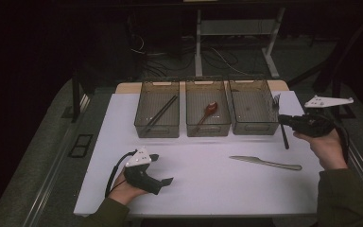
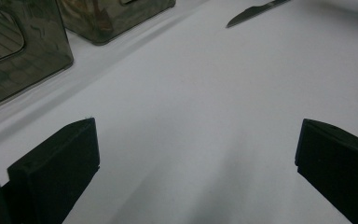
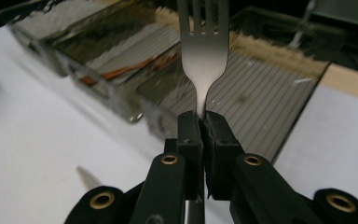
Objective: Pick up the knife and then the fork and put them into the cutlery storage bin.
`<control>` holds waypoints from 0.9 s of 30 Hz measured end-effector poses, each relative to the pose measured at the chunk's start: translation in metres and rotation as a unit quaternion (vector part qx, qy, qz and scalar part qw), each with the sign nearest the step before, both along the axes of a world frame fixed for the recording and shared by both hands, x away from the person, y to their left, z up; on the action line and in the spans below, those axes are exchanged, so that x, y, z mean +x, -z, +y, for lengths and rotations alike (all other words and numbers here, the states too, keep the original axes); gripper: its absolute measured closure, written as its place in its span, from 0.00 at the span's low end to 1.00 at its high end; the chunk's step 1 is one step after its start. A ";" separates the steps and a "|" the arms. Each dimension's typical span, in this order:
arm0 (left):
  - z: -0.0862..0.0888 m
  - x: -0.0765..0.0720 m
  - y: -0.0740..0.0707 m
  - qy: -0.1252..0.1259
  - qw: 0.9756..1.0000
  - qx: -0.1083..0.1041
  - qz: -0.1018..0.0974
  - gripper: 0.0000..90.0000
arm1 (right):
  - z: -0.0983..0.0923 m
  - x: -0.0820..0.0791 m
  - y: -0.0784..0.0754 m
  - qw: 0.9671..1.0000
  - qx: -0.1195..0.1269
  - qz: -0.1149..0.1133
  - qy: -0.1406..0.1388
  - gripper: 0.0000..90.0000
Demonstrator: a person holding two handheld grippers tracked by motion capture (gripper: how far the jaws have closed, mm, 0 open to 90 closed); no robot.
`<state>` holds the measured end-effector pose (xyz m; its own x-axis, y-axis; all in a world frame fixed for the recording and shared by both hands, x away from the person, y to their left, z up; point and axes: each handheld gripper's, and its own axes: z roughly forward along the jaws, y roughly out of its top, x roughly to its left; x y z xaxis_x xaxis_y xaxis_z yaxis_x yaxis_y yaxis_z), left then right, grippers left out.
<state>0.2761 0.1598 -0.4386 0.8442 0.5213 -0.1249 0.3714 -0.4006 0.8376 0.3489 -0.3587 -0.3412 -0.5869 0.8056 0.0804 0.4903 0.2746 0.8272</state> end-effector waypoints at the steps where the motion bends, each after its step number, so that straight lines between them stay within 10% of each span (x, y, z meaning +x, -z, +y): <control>1: 0.000 0.000 0.000 0.001 1.000 0.001 -0.001 0.00 | -0.001 0.003 -0.004 1.000 0.001 -0.007 0.005 0.96; 13: -0.002 0.000 0.000 0.005 1.000 0.002 -0.003 0.00 | 0.007 0.054 -0.024 0.998 0.010 -0.027 0.052 0.96; 27: -0.002 0.000 -0.001 0.010 1.000 -0.001 -0.005 0.00 | 0.021 0.102 -0.002 0.996 -0.012 -0.022 0.081 0.96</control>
